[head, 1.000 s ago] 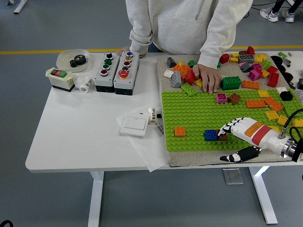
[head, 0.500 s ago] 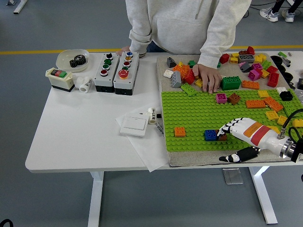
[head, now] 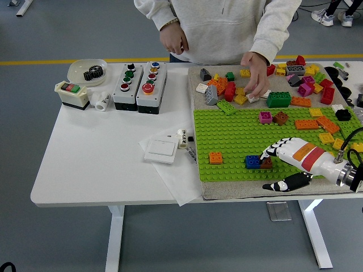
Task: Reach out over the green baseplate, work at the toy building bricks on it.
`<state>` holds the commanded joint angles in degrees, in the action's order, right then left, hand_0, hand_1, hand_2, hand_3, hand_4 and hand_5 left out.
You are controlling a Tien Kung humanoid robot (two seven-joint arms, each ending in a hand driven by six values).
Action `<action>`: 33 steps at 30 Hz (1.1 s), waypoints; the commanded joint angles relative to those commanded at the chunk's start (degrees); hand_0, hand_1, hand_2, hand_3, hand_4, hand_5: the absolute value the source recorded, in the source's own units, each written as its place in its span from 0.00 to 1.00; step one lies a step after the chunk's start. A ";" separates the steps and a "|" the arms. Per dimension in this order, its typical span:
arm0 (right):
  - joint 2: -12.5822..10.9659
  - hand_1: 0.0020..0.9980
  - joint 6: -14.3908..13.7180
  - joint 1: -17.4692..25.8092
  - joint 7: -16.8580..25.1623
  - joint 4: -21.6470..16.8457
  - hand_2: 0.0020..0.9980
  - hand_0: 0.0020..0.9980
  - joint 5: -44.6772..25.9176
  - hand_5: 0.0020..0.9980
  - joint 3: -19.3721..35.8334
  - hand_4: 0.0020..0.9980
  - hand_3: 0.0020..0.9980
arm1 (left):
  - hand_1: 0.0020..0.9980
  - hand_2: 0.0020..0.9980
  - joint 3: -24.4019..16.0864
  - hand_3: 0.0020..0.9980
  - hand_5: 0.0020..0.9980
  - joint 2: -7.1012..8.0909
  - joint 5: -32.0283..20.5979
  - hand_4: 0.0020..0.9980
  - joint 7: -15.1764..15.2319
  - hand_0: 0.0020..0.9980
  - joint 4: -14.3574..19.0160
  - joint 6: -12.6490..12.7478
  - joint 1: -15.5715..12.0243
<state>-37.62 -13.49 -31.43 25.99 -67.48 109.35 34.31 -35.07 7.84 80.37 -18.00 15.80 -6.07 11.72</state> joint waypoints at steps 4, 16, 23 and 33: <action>-0.16 0.66 -0.04 -0.03 0.32 -0.22 0.70 0.71 -0.79 0.72 0.86 0.90 0.64 | 0.74 0.74 -0.05 0.60 0.60 0.04 0.04 0.66 0.01 0.74 0.00 -0.07 0.04; 1.67 0.65 -1.96 -1.71 -3.78 7.64 0.70 0.70 -9.00 0.66 5.06 0.89 0.62 | 0.74 0.74 0.19 0.60 0.60 0.13 -0.29 0.66 0.06 0.74 0.08 -0.31 0.10; 1.82 0.66 -1.00 -2.00 -4.53 9.37 0.70 0.70 -11.63 0.63 7.67 0.88 0.61 | 0.74 0.74 -0.08 0.60 0.60 0.16 0.03 0.66 0.00 0.74 0.05 -0.50 -0.04; 1.66 0.66 -0.46 -1.30 -4.32 9.43 0.70 0.71 -11.93 0.62 8.11 0.89 0.61 | 0.74 0.74 -0.22 0.60 0.60 0.10 0.28 0.66 0.10 0.74 0.05 -0.61 -0.37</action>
<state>-35.96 -13.95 -32.74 21.67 -58.05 97.43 42.42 -35.29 7.93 80.65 -17.91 15.85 -6.69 11.35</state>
